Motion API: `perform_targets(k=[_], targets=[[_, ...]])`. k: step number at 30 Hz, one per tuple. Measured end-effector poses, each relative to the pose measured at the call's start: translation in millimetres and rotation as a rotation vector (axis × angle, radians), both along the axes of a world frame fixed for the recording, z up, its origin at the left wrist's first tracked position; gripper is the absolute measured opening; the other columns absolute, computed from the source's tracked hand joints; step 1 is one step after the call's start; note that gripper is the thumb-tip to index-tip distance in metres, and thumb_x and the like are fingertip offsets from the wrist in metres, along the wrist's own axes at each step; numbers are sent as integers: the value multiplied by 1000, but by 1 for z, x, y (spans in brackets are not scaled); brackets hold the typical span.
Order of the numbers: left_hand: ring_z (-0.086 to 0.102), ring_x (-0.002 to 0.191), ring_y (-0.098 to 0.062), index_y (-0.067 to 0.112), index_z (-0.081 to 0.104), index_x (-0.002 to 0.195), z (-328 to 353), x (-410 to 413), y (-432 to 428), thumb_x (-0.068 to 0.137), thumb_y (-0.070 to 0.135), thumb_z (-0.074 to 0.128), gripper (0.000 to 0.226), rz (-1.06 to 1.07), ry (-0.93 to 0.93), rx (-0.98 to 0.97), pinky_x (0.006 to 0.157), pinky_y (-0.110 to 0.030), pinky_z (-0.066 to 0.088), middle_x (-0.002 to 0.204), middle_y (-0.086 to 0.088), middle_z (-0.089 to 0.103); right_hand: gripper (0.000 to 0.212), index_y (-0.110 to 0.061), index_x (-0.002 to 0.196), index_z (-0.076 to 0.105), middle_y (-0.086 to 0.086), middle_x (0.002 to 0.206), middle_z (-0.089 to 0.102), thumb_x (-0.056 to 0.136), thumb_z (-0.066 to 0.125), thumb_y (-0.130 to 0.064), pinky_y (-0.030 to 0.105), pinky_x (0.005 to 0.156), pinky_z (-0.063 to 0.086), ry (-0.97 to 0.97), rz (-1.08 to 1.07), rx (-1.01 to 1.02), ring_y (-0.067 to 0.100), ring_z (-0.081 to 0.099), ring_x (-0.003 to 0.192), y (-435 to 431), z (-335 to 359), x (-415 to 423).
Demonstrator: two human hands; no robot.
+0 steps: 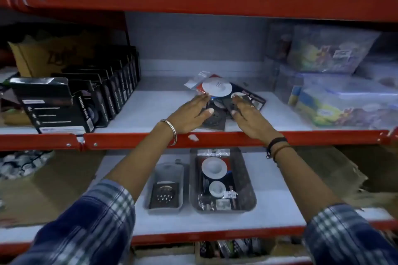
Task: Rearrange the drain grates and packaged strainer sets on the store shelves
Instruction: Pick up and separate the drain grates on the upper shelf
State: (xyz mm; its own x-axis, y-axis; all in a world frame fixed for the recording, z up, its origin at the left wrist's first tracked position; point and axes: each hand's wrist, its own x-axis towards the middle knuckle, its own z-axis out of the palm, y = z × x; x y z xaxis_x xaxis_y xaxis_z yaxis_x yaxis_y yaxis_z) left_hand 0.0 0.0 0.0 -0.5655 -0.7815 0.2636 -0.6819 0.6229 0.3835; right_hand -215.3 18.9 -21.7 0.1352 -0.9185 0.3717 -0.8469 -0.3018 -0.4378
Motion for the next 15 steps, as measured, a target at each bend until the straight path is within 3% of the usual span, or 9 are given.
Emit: perform_targets(k=[3, 6, 9, 15], targets=[[3, 148, -20, 14, 2, 150, 0, -7, -28, 91, 47, 49, 82, -30, -281, 154, 120, -32, 7, 160, -5, 0, 68, -15, 147, 24, 7, 157, 24, 87, 55, -28, 39, 119, 21, 120, 56, 180, 25, 24, 144, -25, 11, -30], [27, 139, -27, 18, 17, 147, -2, -10, -50, 76, 52, 62, 91, -14, -497, 307, 117, -41, 26, 155, -7, 21, 94, -18, 151, 8, 1, 160, 7, 76, 64, -31, 40, 121, 11, 359, 84, 369, 22, 4, 148, -53, 19, -52], [45, 119, -21, 26, 33, 135, -6, -11, -65, 62, 56, 63, 84, -30, -487, 330, 107, -44, 39, 135, -1, 41, 103, -26, 149, 7, 1, 159, 11, 69, 72, -27, 42, 120, 13, 418, 148, 450, 22, 7, 148, -78, 24, -68], [45, 121, -20, 27, 38, 133, -7, -2, -77, 60, 55, 71, 84, -44, -371, 344, 109, -40, 38, 133, 1, 42, 100, -24, 145, 27, 4, 145, 30, 63, 82, -37, 30, 113, 20, 404, 217, 403, 23, 25, 137, -89, 27, -73]])
